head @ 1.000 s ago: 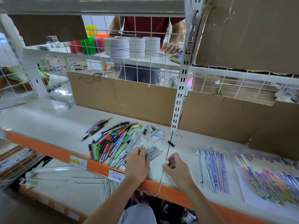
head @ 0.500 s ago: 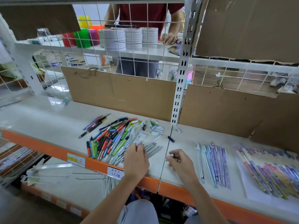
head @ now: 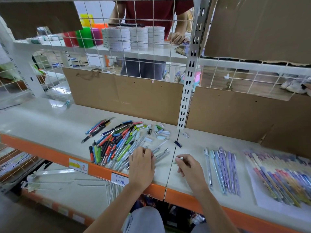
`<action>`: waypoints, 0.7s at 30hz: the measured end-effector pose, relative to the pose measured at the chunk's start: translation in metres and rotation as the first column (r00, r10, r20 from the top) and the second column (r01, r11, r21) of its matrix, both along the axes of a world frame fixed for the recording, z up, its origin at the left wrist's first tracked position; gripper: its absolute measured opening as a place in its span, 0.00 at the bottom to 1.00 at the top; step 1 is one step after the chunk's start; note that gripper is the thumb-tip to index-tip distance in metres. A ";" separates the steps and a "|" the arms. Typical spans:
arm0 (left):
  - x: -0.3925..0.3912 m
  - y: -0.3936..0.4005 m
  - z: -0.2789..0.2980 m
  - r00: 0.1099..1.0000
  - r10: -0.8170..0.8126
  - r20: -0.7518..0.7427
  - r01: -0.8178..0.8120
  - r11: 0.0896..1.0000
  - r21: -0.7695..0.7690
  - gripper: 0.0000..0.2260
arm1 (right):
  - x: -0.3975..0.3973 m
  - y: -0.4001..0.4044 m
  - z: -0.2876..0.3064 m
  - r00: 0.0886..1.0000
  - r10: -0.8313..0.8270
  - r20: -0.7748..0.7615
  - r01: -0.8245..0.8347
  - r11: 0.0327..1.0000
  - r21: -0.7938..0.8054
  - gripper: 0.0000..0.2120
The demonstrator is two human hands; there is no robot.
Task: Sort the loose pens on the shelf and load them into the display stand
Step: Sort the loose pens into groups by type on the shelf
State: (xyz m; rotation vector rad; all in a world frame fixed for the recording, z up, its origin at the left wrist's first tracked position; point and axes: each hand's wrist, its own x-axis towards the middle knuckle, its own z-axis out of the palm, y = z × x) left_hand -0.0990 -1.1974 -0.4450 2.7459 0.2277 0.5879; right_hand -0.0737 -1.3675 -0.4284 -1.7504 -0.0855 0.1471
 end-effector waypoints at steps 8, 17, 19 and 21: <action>-0.004 0.004 0.001 0.946 -0.316 0.071 0.321 0.944 -0.072 0.04 | 0.002 -0.003 -0.001 0.982 -0.158 -0.099 0.177 0.956 0.233 0.03; -0.004 0.007 -0.004 0.935 -0.347 0.069 0.353 0.929 -0.108 0.01 | 0.001 -0.002 0.001 0.988 -0.120 -0.100 0.141 0.958 0.249 0.03; -0.005 0.007 -0.004 0.937 -0.346 0.054 0.350 0.929 -0.118 0.01 | 0.001 -0.002 0.000 0.986 -0.127 -0.104 0.150 0.955 0.255 0.03; -0.005 0.005 -0.002 0.942 -0.335 0.039 0.337 0.934 -0.123 0.05 | 0.002 -0.003 0.000 0.983 -0.142 -0.119 0.170 0.946 0.277 0.04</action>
